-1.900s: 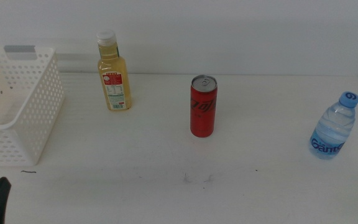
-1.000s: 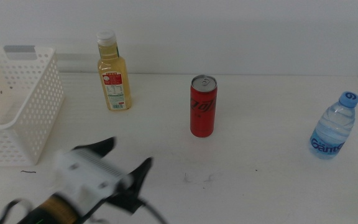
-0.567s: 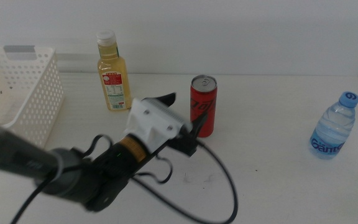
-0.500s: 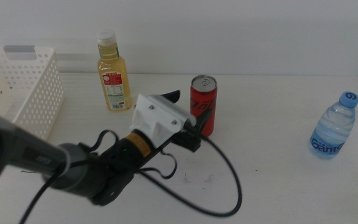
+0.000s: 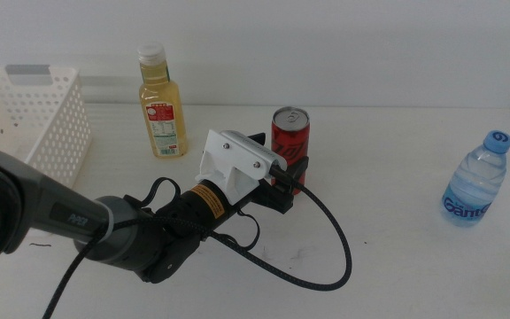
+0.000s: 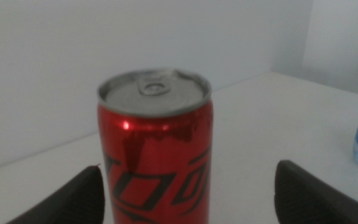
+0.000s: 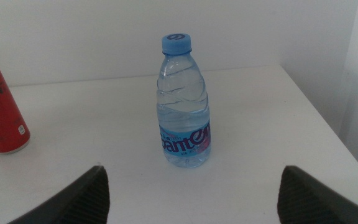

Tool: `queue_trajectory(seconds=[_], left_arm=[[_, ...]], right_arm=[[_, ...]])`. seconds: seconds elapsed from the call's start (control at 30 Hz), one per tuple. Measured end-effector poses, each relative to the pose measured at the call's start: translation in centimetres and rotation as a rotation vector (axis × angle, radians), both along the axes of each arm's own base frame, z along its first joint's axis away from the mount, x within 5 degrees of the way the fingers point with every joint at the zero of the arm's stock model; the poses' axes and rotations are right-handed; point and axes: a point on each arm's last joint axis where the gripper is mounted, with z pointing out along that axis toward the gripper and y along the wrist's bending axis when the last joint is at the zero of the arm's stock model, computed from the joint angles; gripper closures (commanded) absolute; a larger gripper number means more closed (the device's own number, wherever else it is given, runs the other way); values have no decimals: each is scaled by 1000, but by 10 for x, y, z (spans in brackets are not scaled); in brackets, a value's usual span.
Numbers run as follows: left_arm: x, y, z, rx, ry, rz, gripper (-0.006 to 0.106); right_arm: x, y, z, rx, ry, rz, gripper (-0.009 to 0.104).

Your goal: Use arms to grab the bottles and put them into the dustbin to the left of the table.

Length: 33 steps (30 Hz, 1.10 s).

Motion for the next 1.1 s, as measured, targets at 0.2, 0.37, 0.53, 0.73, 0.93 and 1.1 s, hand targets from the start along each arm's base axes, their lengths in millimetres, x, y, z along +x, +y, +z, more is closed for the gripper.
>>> queue_trajectory(seconds=[0.2,0.37,0.53,0.73,0.93,1.1], left_arm=[[1,0,-10,6,28,2,7],[8,-4,-31,-15,60,7,7],[22,-13,-37,-32,47,7,7],[43,-26,-44,-36,56,2,7],[52,-33,-49,-35,42,-9,7],[54,-34,-55,-30,53,-8,7]], right_arm=[[0,0,0,0,0,0,14],[0,0,0,0,0,0,14],[0,0,0,0,0,0,14],[0,0,0,0,0,0,14],[0,0,0,0,0,0,14],[0,0,0,-2,0,0,14]])
